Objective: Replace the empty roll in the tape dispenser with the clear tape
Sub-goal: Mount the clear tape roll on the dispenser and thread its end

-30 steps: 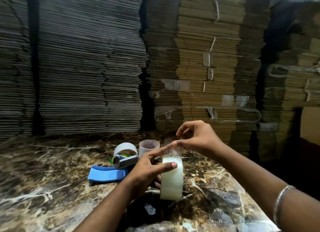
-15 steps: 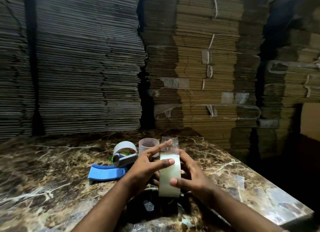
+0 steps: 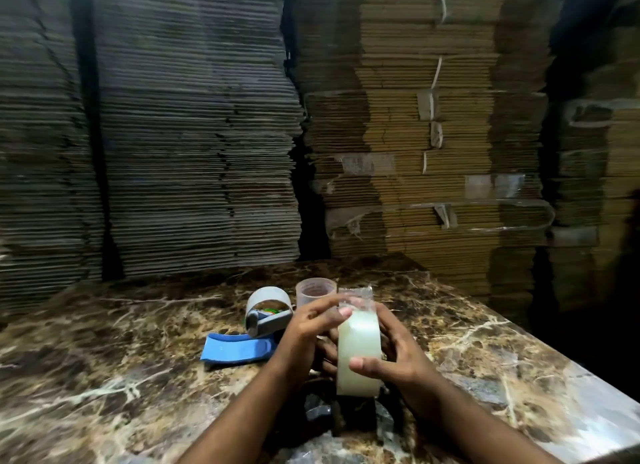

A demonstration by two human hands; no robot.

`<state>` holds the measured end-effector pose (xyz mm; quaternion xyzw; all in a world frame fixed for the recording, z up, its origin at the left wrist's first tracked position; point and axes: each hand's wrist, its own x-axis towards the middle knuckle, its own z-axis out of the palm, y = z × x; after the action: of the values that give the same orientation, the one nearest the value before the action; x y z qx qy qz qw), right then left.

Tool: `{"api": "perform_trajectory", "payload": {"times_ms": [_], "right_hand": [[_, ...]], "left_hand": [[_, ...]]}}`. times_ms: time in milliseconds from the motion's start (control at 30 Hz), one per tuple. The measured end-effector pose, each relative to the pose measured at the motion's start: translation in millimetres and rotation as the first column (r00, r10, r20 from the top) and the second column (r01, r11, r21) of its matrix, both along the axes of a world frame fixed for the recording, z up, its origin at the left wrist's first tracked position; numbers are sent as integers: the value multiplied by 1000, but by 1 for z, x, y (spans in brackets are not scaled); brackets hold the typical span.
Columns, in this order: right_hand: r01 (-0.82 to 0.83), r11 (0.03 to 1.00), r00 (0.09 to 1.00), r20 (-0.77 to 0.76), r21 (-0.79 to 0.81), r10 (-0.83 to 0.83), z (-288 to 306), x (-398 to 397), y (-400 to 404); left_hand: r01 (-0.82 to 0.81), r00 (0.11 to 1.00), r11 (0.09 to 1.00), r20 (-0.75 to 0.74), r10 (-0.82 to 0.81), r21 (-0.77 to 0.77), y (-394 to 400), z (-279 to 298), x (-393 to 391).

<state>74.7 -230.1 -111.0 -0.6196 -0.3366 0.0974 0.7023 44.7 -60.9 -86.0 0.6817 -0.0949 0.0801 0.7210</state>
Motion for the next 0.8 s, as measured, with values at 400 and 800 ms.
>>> {"api": "perform_trajectory", "payload": {"times_ms": [400, 800], "right_hand": [[-9, 999, 998, -59, -36, 7, -5, 5, 0], [19, 998, 999, -41, -58, -22, -4, 4, 1]], "left_hand": [[-870, 492, 270, 719, 491, 412, 34, 34, 7], [-488, 767, 483, 93, 635, 727, 70, 30, 25]]}}
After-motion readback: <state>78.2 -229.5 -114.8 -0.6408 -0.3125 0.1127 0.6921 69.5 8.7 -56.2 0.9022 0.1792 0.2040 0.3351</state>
